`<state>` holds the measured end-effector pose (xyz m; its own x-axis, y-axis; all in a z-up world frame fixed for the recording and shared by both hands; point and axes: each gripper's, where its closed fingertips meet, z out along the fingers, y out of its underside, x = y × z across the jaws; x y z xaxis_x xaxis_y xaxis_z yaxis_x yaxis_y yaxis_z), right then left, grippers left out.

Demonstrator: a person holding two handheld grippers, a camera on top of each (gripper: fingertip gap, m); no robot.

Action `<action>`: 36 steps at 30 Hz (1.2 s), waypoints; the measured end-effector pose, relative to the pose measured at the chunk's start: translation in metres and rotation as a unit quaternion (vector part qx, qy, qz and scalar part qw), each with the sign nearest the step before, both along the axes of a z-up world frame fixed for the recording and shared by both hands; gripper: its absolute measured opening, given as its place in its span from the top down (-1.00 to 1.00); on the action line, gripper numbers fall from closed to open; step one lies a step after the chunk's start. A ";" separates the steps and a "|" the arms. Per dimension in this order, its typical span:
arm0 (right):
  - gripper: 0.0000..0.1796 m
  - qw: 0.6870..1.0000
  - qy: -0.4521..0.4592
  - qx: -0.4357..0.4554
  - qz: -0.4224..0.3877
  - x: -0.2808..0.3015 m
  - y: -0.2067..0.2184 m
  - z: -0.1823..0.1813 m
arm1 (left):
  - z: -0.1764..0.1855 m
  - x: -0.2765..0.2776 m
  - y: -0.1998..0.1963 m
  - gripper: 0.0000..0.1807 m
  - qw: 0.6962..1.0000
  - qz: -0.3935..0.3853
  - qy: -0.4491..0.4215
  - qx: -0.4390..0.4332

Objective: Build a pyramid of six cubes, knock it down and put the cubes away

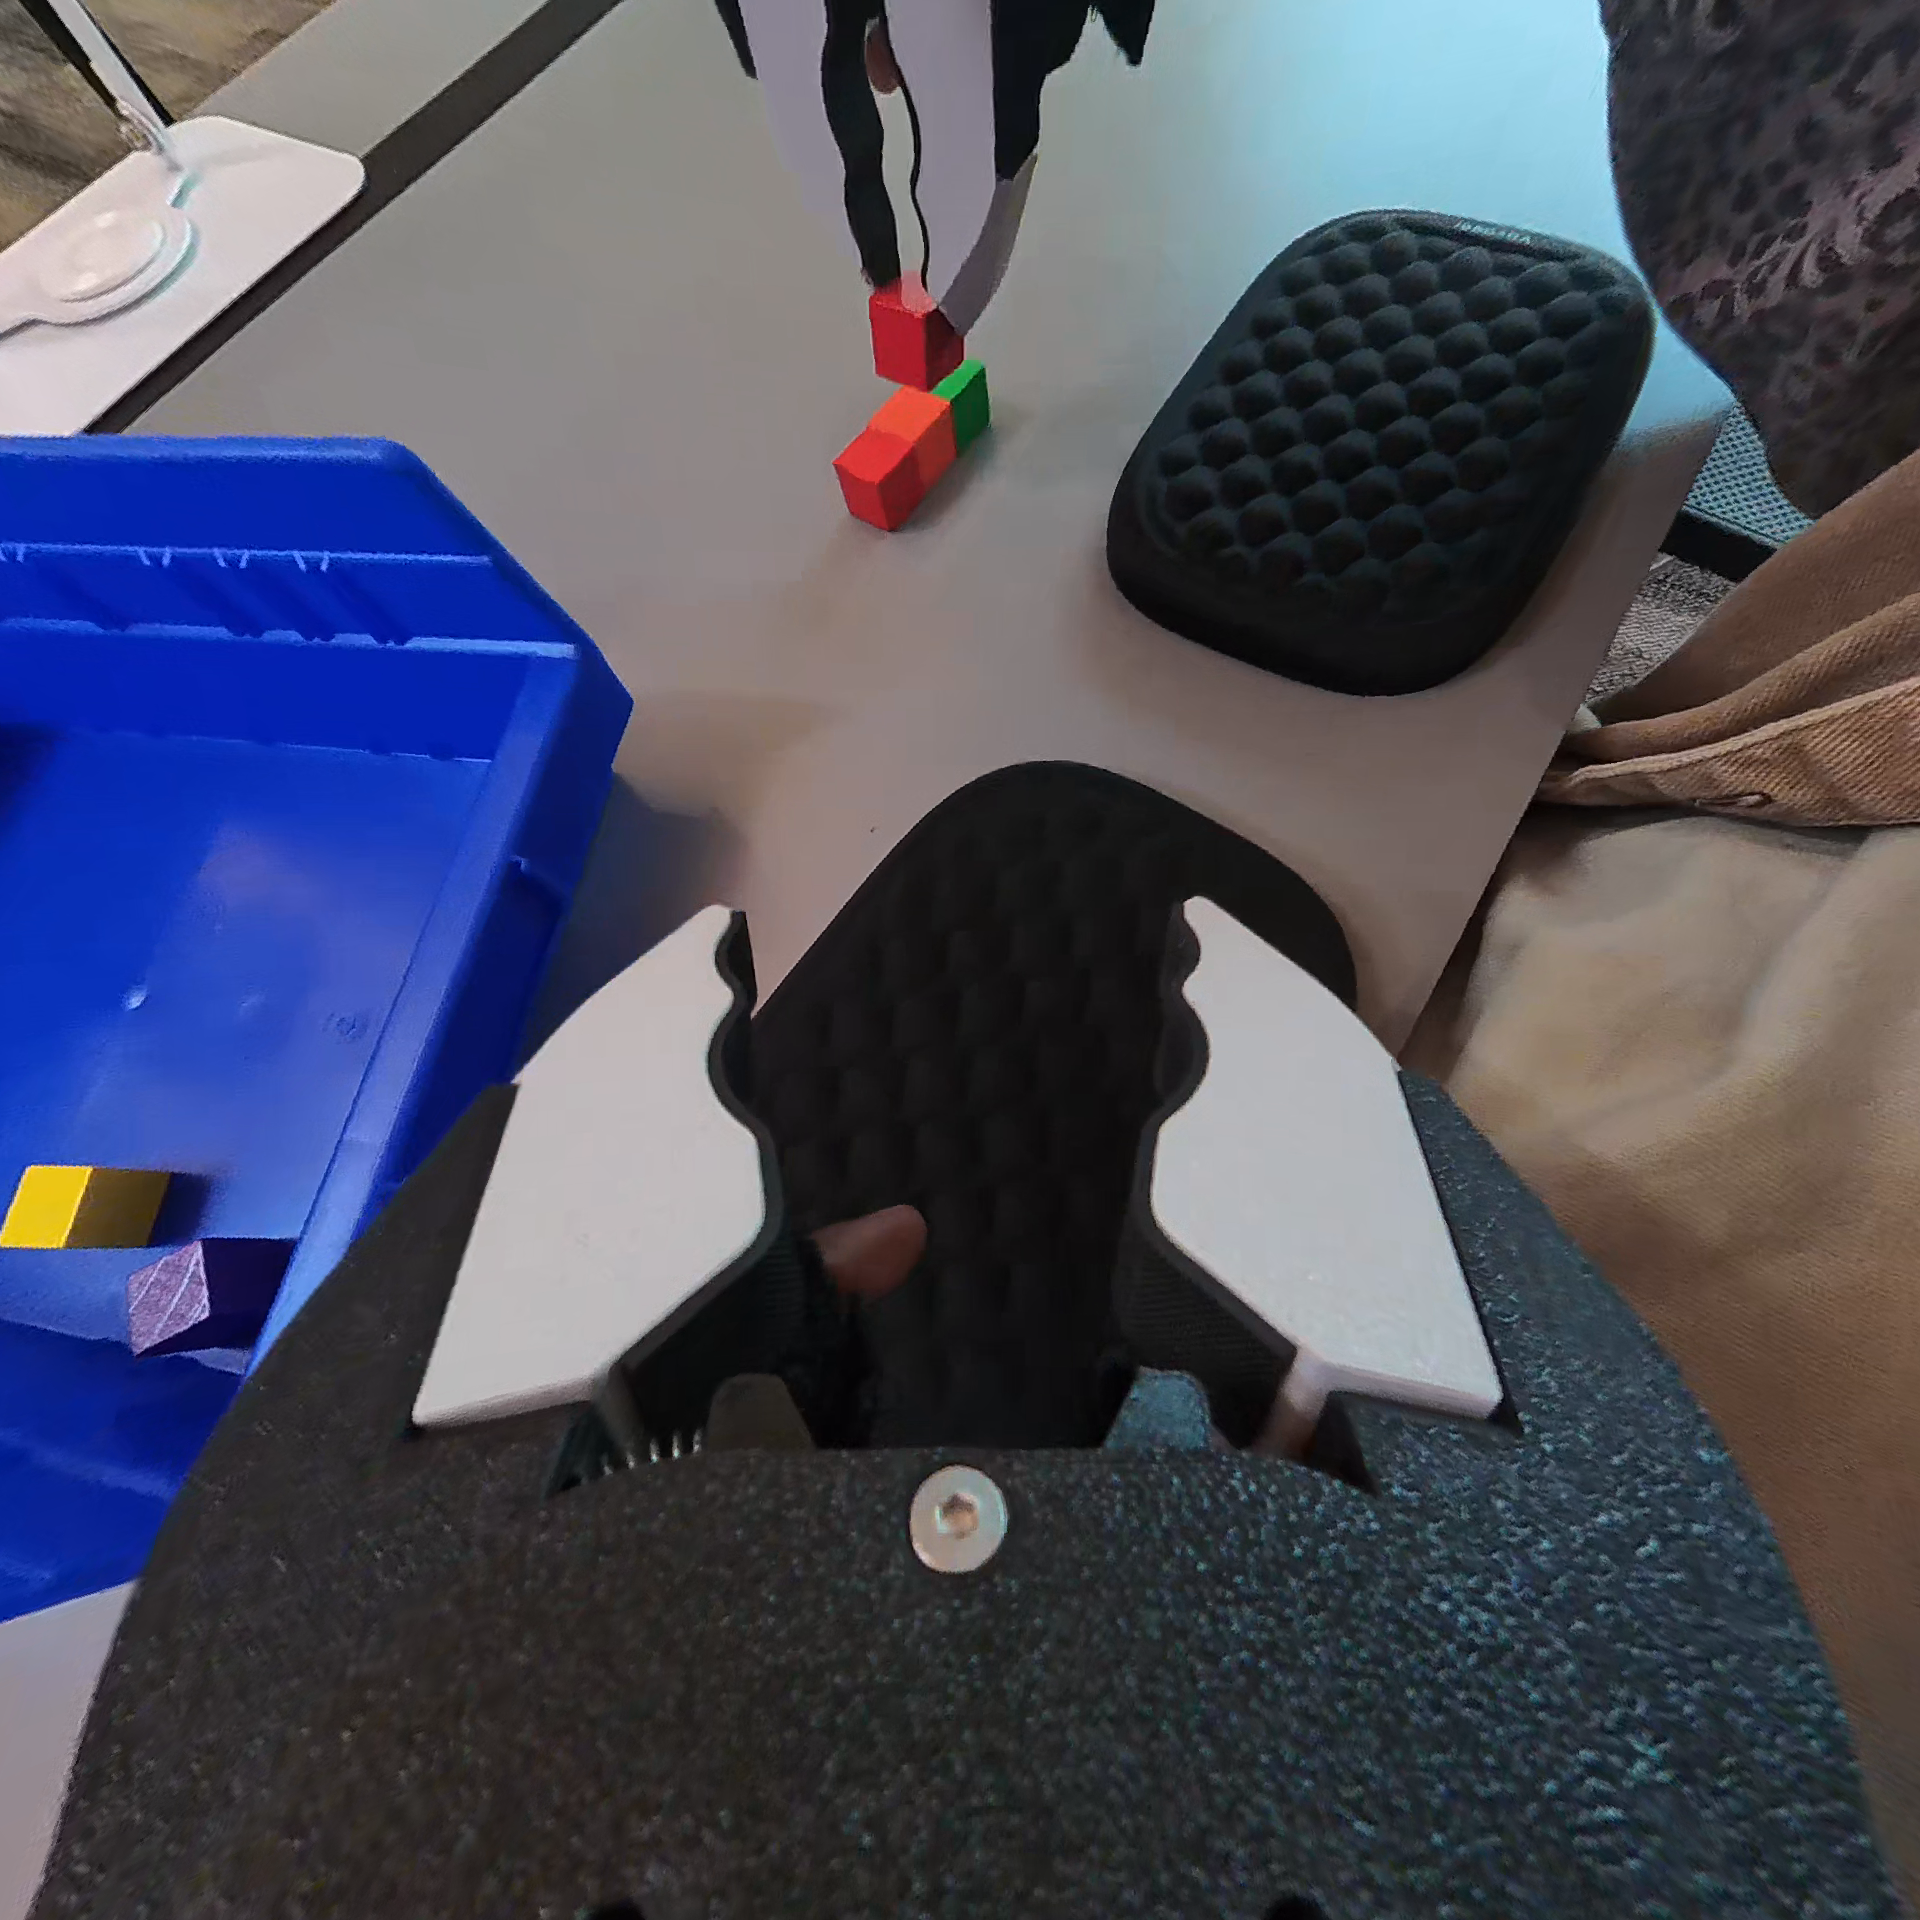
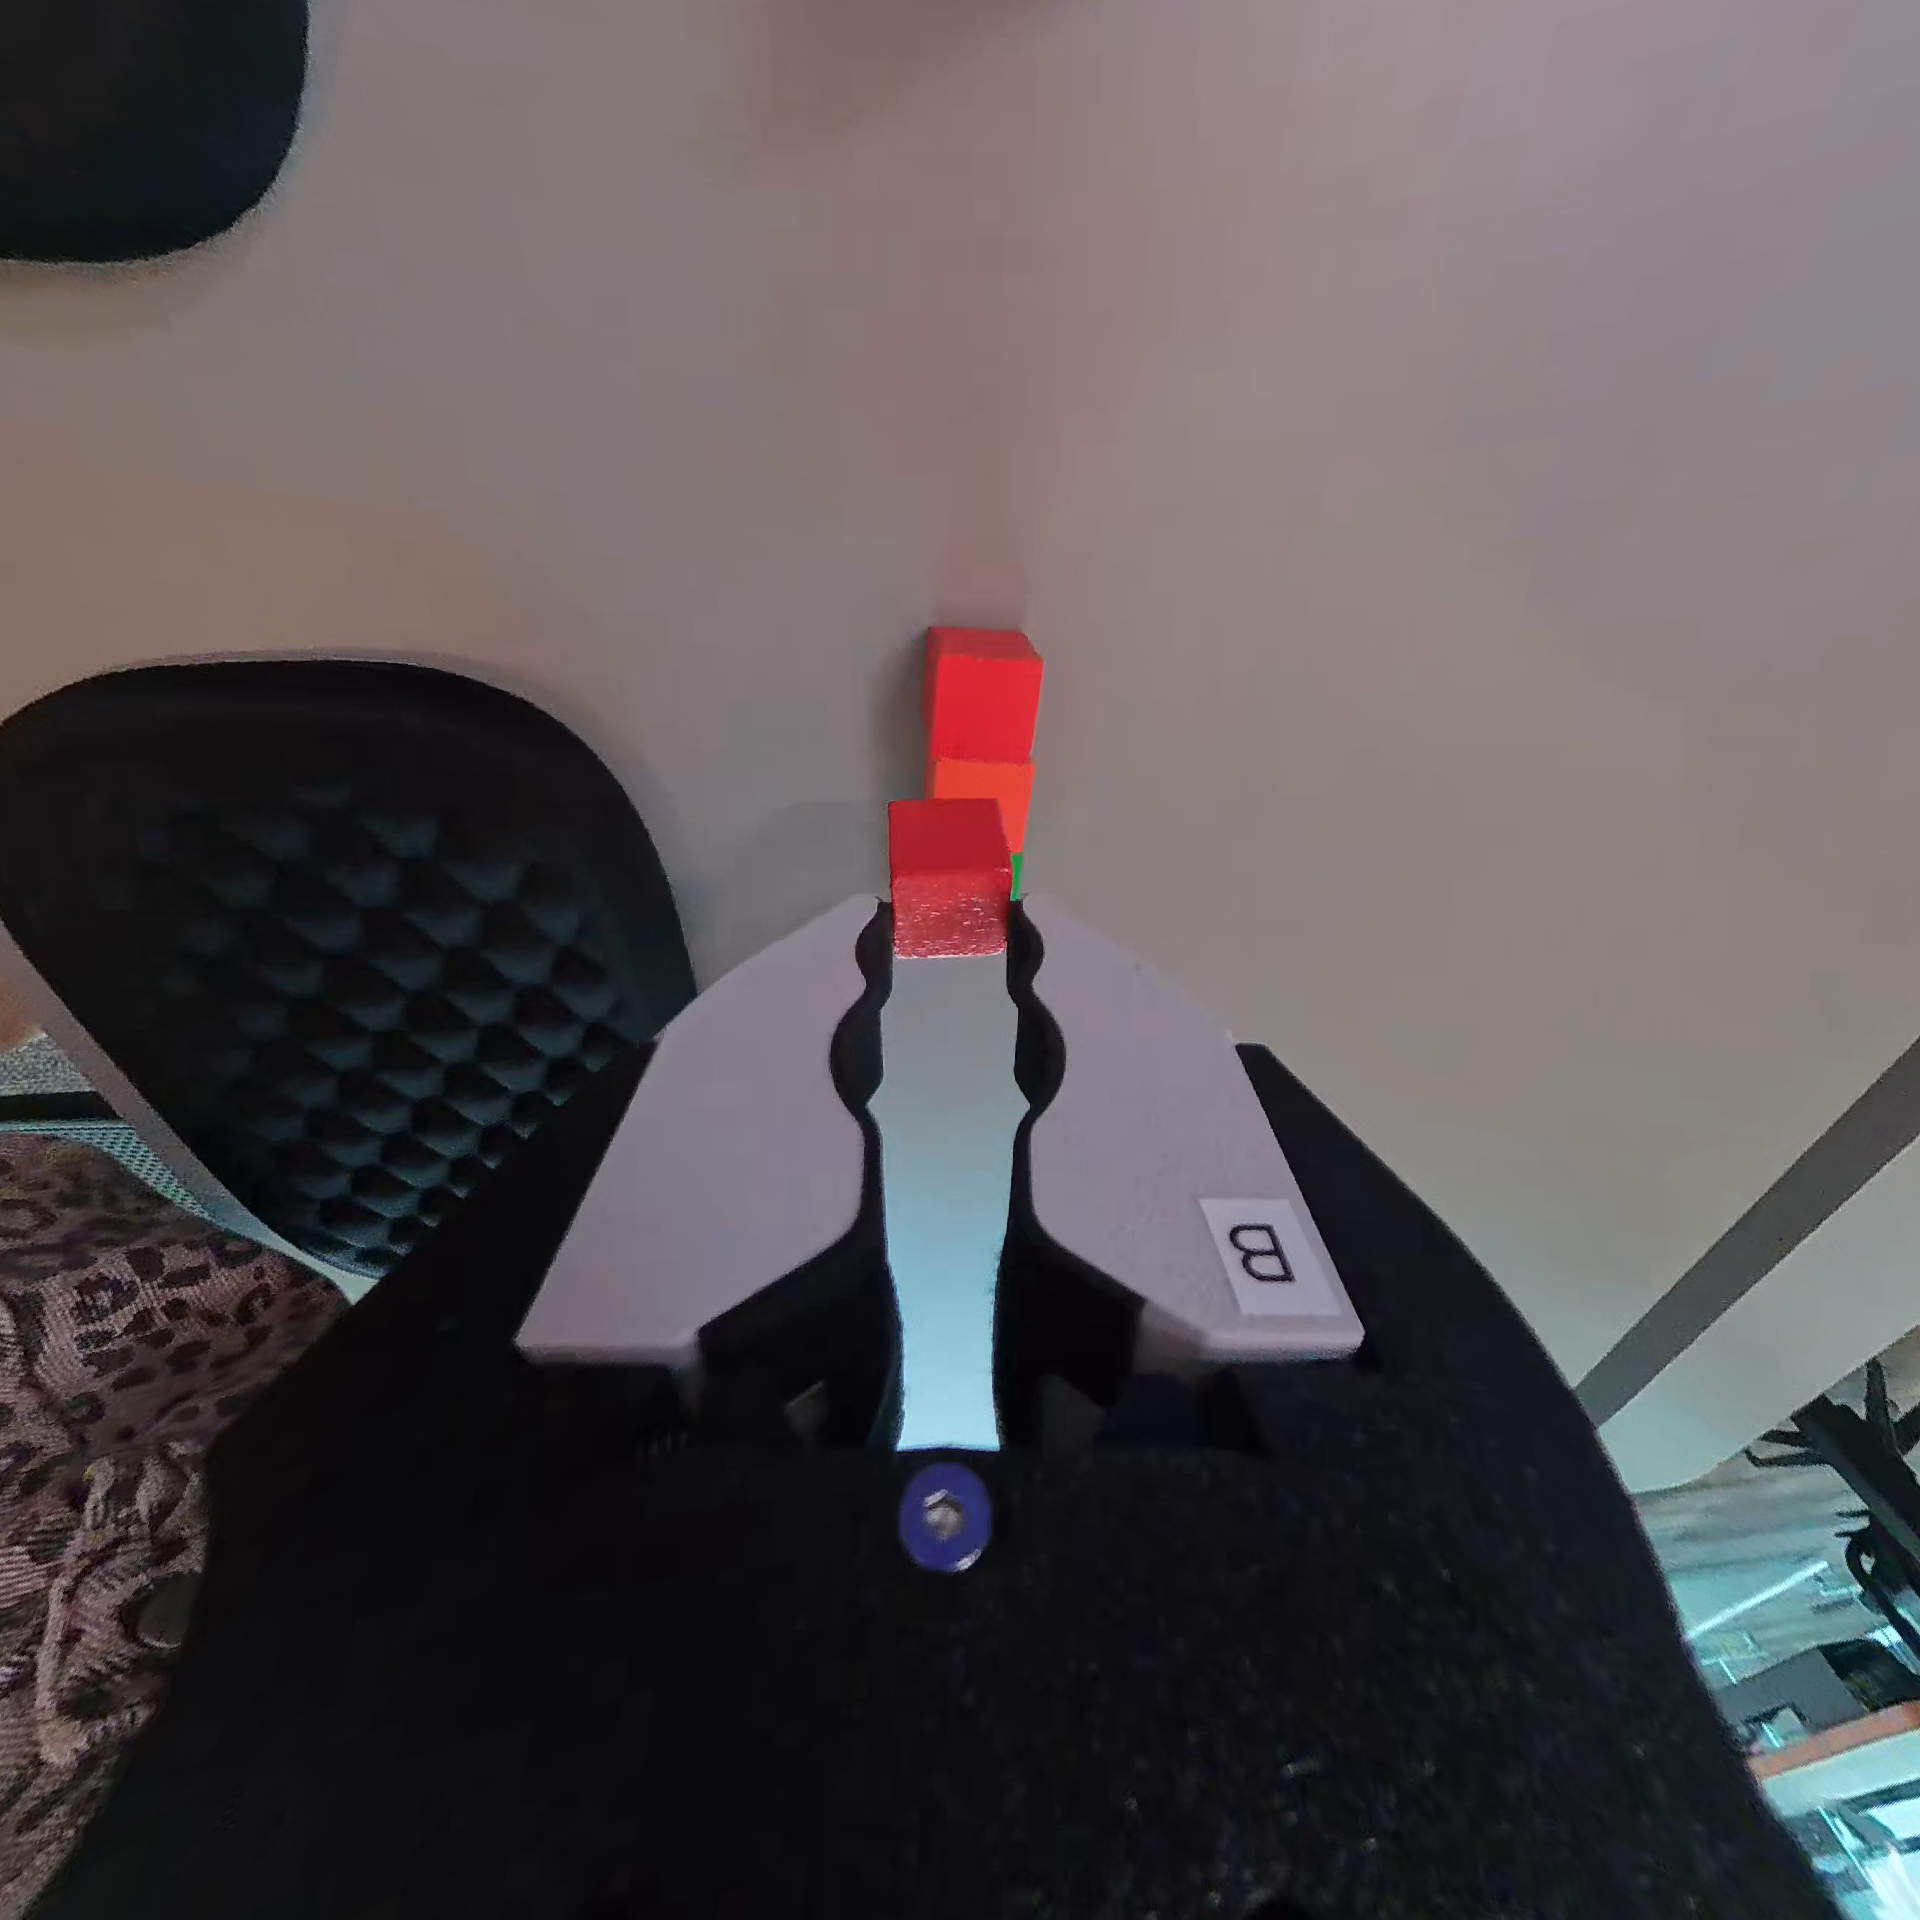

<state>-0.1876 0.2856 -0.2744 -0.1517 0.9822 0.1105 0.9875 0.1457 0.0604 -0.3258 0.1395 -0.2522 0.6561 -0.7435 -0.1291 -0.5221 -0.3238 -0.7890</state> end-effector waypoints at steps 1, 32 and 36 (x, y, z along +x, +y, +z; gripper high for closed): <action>0.77 1.000 -0.007 0.000 0.000 -0.002 0.002 -0.002 | -0.001 -0.002 0.000 0.16 1.000 0.003 0.000 -0.001; 0.66 0.999 -0.037 -0.012 -0.034 -0.015 0.014 -0.016 | -0.006 -0.015 0.004 0.16 1.000 0.012 0.001 -0.006; 0.76 0.999 -0.029 -0.016 -0.028 -0.015 0.013 -0.014 | -0.003 -0.020 0.005 0.16 1.000 0.021 -0.001 -0.002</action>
<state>-0.2024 0.2983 -0.2889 -0.1014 0.9923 0.0709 0.9892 0.0930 0.1137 -0.3463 0.1448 -0.2554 0.6876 -0.7153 -0.1250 -0.5059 -0.3484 -0.7891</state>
